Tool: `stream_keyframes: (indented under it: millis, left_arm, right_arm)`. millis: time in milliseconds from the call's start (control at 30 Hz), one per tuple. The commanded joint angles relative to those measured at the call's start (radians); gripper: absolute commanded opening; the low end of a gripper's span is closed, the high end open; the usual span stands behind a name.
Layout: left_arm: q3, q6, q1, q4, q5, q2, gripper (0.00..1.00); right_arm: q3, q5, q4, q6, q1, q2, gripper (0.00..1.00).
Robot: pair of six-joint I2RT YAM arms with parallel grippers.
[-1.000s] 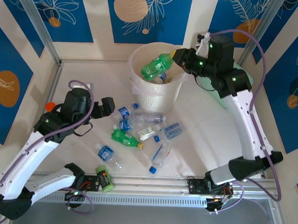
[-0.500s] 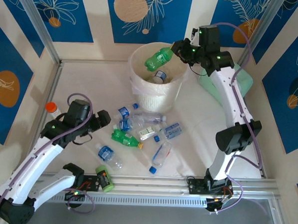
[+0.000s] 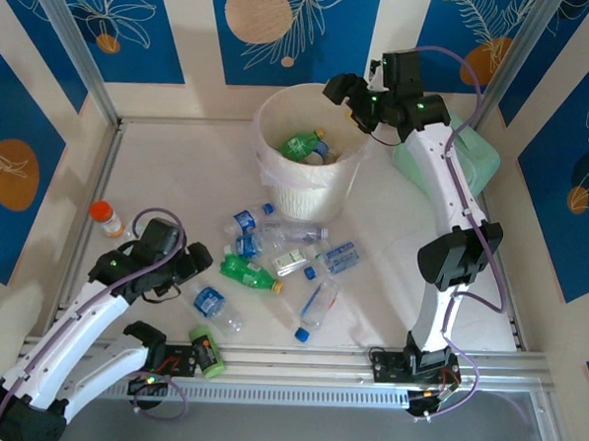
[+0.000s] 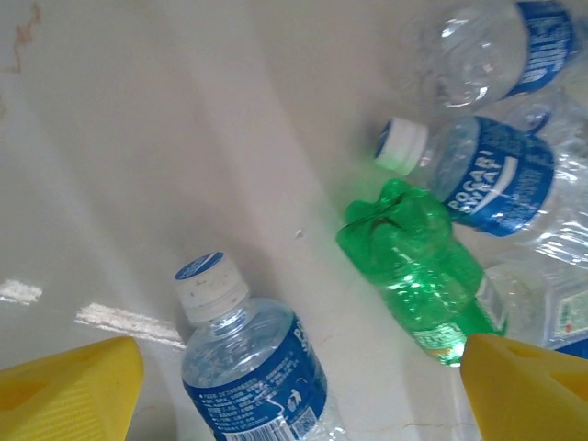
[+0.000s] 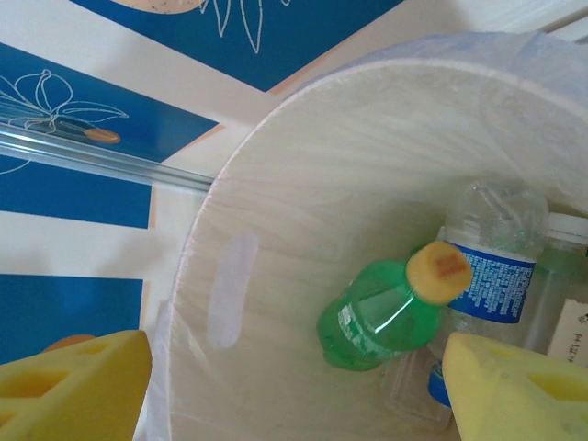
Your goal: Put the plastic bottles in the bin
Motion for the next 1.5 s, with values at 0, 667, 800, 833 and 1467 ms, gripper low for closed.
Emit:
stream_keyframes:
  millis: [0,667,800,833,1467]
  left_arm:
    - [-0.037,-0.056,0.011,0.022,0.020,0.000,0.87]
    - [-0.205,-0.241,0.090,0.306,0.121,0.171,0.66]
    - [-0.202,-0.262,0.090,0.279,0.103,0.192,0.66]
    - [-0.202,-0.261,0.089,0.277,0.101,0.195,0.67]
    - [-0.220,-0.256,0.090,0.443,0.130,0.387,0.55]
  right_arm:
    - [0.039,0.000,-0.045,-0.024,0.017,-0.050,0.83]
    - [-0.795,0.113,-0.046,-0.088,0.237,-0.834,0.84]
    - [-0.860,0.119,-0.084,-0.072,0.237,-0.907,0.84]
    - [-0.871,0.121,-0.088,-0.069,0.238,-0.917,0.84]
    - [-0.984,0.157,-0.064,-0.019,0.298,-0.970,0.84]
